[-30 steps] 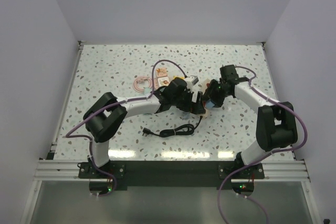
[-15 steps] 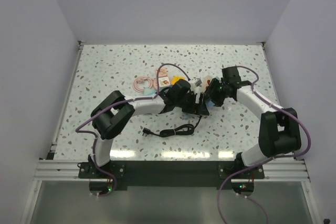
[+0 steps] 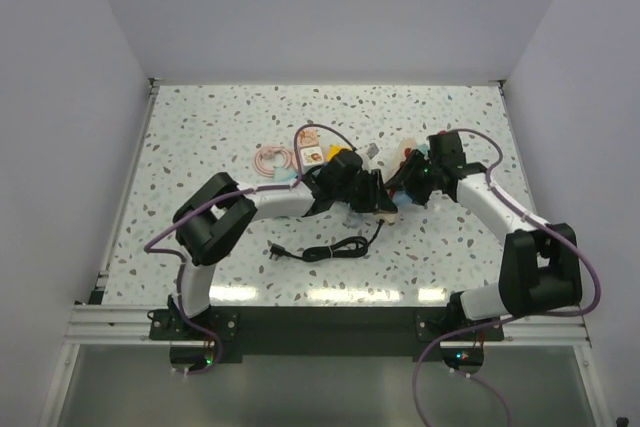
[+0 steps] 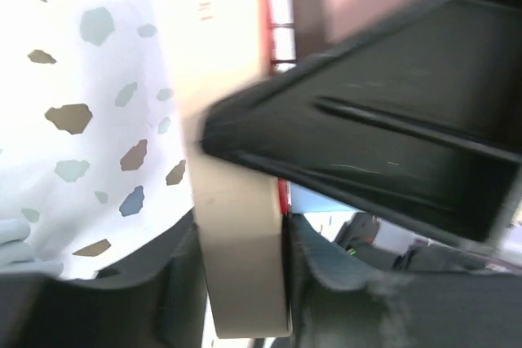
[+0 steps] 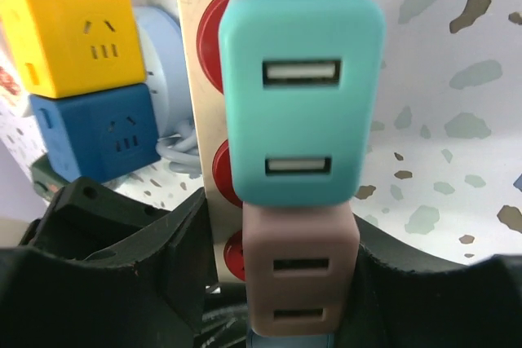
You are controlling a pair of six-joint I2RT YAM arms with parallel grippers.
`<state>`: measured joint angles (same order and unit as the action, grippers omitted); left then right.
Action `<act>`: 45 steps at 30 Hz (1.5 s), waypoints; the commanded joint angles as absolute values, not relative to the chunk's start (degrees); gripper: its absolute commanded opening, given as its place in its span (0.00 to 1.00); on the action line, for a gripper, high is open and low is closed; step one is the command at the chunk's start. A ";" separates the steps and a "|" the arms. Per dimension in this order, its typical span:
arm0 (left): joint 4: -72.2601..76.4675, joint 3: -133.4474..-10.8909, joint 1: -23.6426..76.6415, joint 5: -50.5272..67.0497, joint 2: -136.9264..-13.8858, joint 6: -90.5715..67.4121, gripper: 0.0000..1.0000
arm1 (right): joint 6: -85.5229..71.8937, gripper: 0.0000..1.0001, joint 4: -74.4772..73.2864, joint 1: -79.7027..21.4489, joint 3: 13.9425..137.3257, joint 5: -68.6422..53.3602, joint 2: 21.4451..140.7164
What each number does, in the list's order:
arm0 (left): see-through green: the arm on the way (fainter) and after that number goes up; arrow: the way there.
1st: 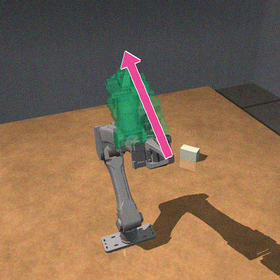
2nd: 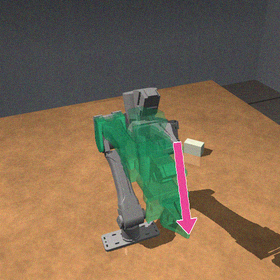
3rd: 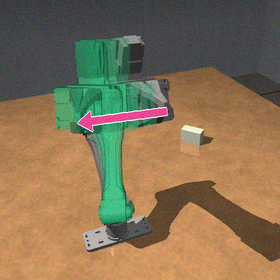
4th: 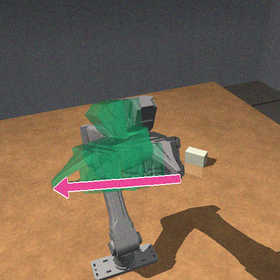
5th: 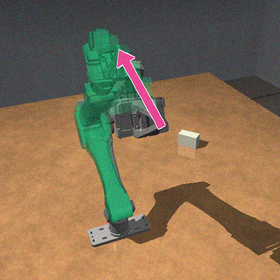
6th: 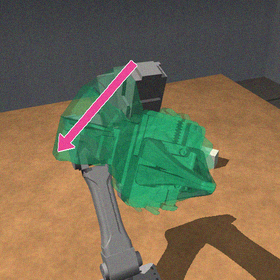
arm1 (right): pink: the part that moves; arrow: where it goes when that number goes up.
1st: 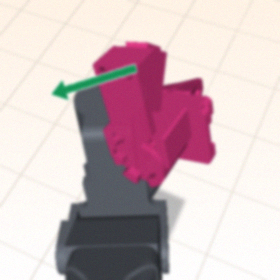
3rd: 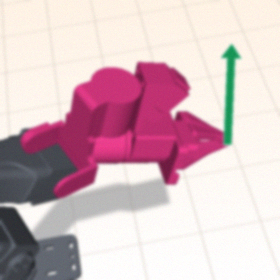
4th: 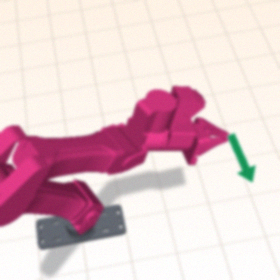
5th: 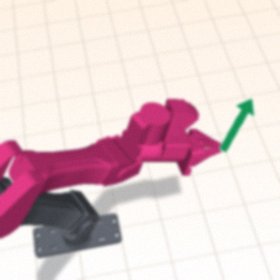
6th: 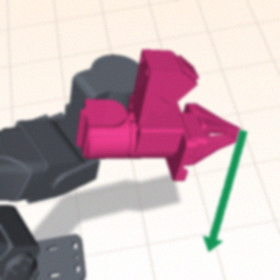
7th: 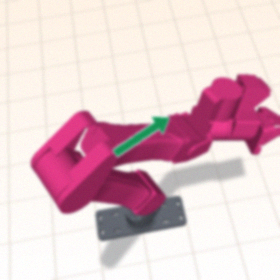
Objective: Pull the plug off the socket
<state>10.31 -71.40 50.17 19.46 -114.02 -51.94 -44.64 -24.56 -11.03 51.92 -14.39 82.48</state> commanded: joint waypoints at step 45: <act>13.10 -75.32 42.28 13.45 -118.38 -51.86 0.00 | -49.92 0.00 -18.71 -9.58 44.47 -16.08 71.66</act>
